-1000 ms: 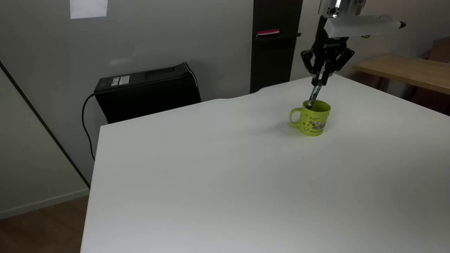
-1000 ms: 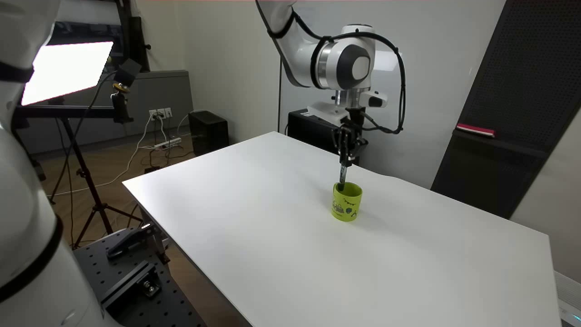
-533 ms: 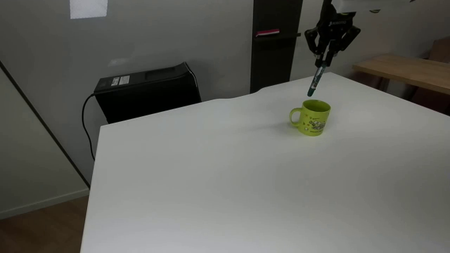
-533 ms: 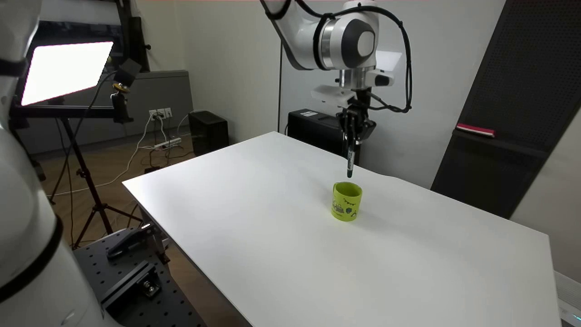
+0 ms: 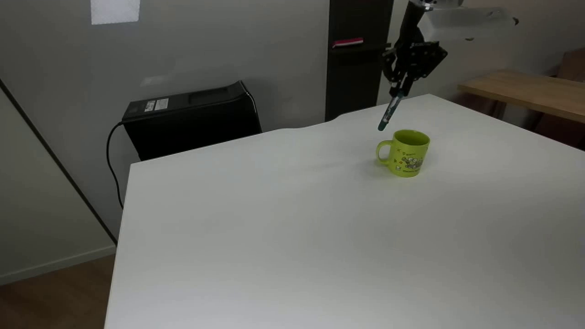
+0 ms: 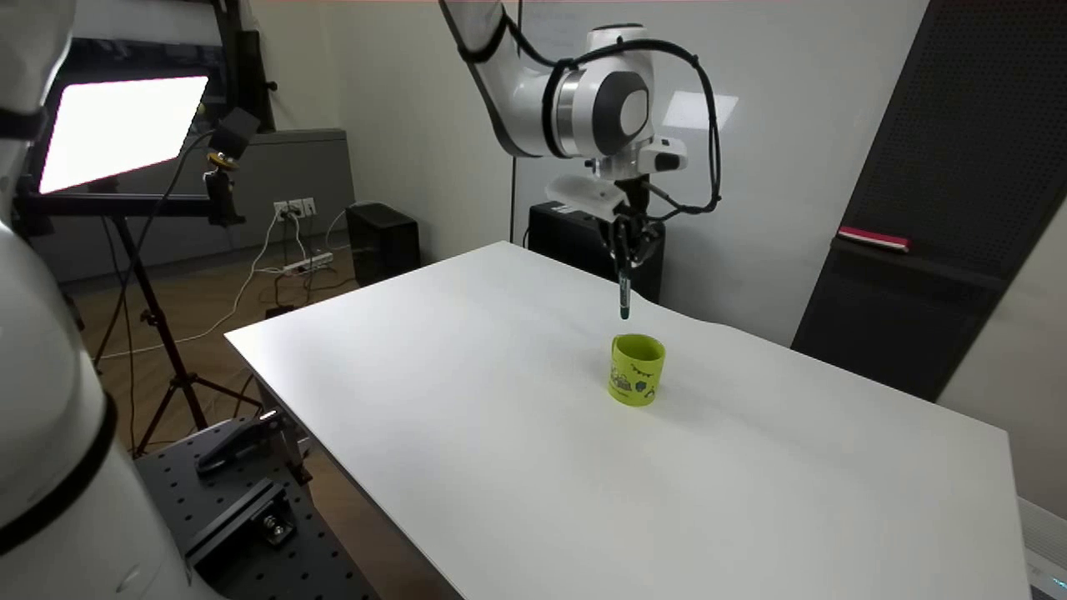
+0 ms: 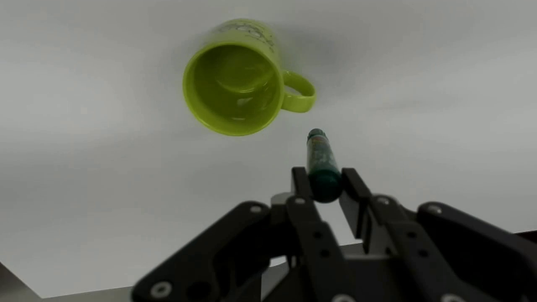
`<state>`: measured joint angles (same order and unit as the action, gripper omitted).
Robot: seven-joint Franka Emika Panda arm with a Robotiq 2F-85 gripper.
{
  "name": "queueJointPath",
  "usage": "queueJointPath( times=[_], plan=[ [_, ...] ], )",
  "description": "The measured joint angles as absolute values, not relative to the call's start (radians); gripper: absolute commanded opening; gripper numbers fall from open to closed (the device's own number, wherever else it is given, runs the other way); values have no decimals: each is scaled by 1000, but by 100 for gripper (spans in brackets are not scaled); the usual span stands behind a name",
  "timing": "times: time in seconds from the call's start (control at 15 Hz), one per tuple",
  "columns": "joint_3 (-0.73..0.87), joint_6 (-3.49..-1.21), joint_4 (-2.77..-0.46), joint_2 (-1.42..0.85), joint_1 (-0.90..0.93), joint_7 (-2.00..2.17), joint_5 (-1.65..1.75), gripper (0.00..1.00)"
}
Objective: Take the marker out of the cup and place it on the table
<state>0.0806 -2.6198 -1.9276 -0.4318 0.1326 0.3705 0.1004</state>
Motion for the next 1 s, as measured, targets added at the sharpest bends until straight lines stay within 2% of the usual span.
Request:
queueJointPath(
  times=[0.67, 1.0],
  plan=[
    [132, -3089, -2133, -560, 308, 372, 136, 6],
    [130, -3155, -2157, -635, 342, 344, 32, 6]
  ],
)
